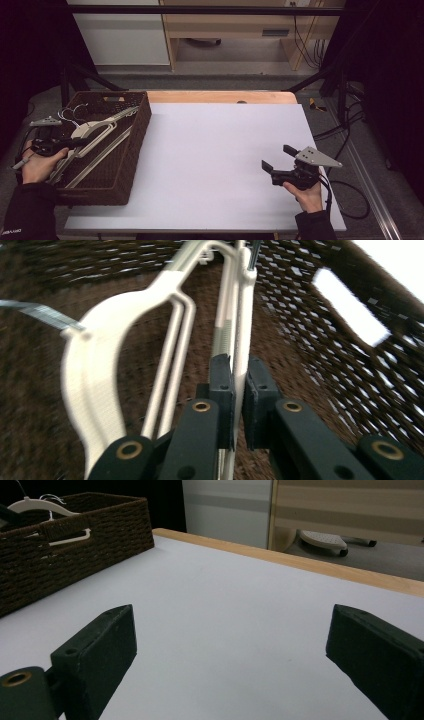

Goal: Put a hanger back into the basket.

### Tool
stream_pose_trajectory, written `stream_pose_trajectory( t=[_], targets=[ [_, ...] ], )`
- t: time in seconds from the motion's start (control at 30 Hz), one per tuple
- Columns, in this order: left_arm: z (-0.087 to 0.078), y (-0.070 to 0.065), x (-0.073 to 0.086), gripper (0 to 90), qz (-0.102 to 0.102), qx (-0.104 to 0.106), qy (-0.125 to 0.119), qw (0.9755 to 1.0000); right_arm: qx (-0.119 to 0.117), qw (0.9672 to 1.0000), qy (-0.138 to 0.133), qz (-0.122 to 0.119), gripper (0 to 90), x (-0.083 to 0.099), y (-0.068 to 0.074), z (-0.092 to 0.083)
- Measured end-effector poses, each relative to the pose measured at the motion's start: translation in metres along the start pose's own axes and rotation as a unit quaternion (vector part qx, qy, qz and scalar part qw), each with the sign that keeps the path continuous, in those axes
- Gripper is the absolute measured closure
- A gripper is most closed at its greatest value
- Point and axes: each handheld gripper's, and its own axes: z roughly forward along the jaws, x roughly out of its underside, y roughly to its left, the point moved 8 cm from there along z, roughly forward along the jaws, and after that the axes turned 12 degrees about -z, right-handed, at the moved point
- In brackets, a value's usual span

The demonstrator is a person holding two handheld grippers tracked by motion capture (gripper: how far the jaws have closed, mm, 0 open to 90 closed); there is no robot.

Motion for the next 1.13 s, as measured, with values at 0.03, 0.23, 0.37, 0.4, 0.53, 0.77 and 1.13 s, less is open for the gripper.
stream_pose_trajectory(
  t=[0.03, 0.23, 0.37, 0.4, 0.53, 0.77, 1.13],
  targets=[
    [0.000, 0.001, -0.001, 83.8, 0.000, -0.006, -0.001, 1.0000, 0.000, 1.0000, 0.001, 0.000, 6.4, 0.000, 0.000, 0.000],
    [-0.010, 0.006, -0.008, 66.7, -0.017, -0.063, -0.041, 0.9970, 0.000, 1.0000, 0.001, 0.002, 6.4, 0.001, 0.000, 0.000],
    [-0.028, -0.006, -0.017, 54.4, -0.035, -0.048, -0.110, 0.9921, 0.001, 1.0000, 0.002, 0.002, 6.3, 0.001, 0.000, 0.001],
    [-0.033, -0.012, -0.019, 51.1, -0.032, -0.038, -0.124, 0.9911, 0.001, 1.0000, 0.002, 0.002, 6.3, 0.001, 0.000, 0.001],
    [-0.048, -0.048, -0.020, 42.0, -0.017, 0.015, -0.178, 0.9838, 0.001, 1.0000, 0.003, 0.002, 6.2, 0.002, -0.001, 0.001],
    [-0.056, -0.110, -0.009, 20.6, 0.031, 0.075, -0.210, 0.9744, 0.001, 1.0000, 0.000, 0.002, 5.9, 0.001, 0.000, 0.000],
    [-0.028, -0.159, 0.021, 7.1, 0.063, 0.115, -0.194, 0.9721, 0.002, 1.0000, -0.005, 0.004, 5.2, 0.001, -0.001, -0.005]
  ],
)
